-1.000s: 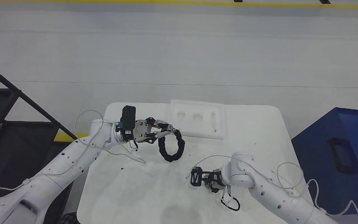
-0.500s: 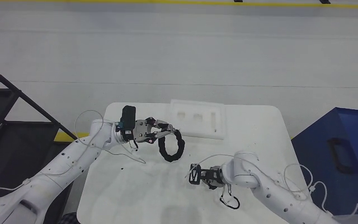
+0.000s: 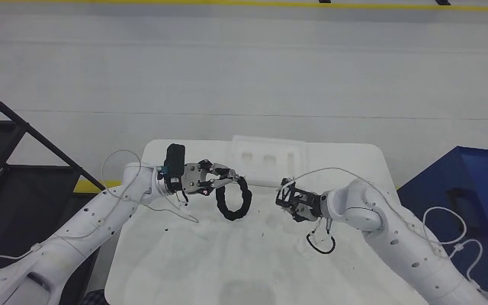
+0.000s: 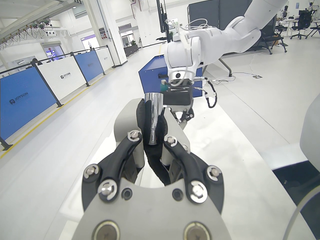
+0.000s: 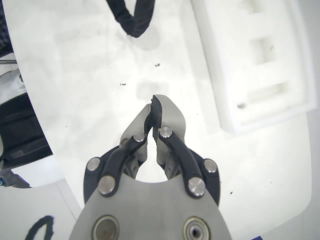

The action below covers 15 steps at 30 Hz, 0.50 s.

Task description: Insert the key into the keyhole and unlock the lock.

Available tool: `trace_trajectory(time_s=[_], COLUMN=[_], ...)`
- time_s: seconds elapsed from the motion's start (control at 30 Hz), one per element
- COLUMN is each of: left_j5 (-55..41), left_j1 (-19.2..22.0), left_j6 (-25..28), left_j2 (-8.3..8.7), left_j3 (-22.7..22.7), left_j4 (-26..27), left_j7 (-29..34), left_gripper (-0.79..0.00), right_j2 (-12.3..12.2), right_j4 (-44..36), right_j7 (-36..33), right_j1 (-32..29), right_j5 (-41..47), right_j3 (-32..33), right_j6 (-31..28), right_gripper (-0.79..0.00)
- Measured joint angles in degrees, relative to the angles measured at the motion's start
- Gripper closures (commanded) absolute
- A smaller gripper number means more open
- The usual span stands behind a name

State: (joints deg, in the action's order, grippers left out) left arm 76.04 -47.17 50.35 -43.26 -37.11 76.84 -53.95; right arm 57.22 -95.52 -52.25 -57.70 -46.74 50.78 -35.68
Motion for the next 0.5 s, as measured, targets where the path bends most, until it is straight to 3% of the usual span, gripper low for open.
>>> trace_trajectory(time_s=[0.2, 0.5], left_j5=[0.0, 0.0], left_j1=[0.0, 0.0], left_j6=[0.0, 0.0], left_j2=[0.0, 0.0], left_j3=[0.0, 0.0], left_j4=[0.0, 0.0], left_j7=[0.0, 0.0], left_gripper=[0.0, 0.0], right_j2=[0.1, 2.0], right_j4=[4.5, 18.3], right_j7=[0.7, 2.9], right_j1=[4.1, 12.7], right_j5=[3.1, 6.7], right_j3=[1.9, -0.7], right_j6=[-2.0, -4.1], right_gripper=[0.0, 0.0])
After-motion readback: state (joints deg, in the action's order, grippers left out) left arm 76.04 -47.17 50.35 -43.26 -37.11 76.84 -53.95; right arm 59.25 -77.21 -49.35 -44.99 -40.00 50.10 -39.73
